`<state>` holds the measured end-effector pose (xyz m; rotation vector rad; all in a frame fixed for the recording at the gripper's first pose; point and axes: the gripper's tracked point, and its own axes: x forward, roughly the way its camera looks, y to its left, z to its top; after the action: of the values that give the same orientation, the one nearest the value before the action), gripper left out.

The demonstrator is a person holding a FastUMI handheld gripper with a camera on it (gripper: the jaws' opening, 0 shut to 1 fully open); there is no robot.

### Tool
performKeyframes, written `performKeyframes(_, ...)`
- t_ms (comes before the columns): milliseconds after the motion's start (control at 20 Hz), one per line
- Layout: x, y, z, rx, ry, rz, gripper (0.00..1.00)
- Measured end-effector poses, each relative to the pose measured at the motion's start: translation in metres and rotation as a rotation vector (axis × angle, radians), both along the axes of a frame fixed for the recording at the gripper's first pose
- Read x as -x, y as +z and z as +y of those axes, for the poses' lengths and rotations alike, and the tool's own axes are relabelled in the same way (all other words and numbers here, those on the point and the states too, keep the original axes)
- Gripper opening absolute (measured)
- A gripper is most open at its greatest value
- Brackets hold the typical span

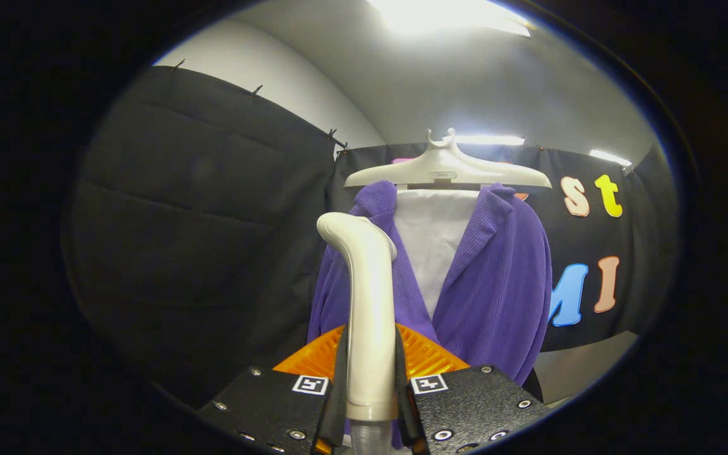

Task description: Iron the clothes twice with a garment steamer, once on the left side and once on the right side.

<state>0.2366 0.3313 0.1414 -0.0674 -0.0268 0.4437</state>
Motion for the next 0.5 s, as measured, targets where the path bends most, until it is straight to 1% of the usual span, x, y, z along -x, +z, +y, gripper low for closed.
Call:
performKeyframes(100, -0.001, -0.01, 0.0, 0.004, 0.01, 0.022, 0.33)
performKeyframes(250, 0.018, -0.03, -0.002, 0.029, 0.024, 0.043, 0.33)
performKeyframes(500, 0.029, -0.064, -0.007, 0.031, 0.033, 0.1, 0.33)
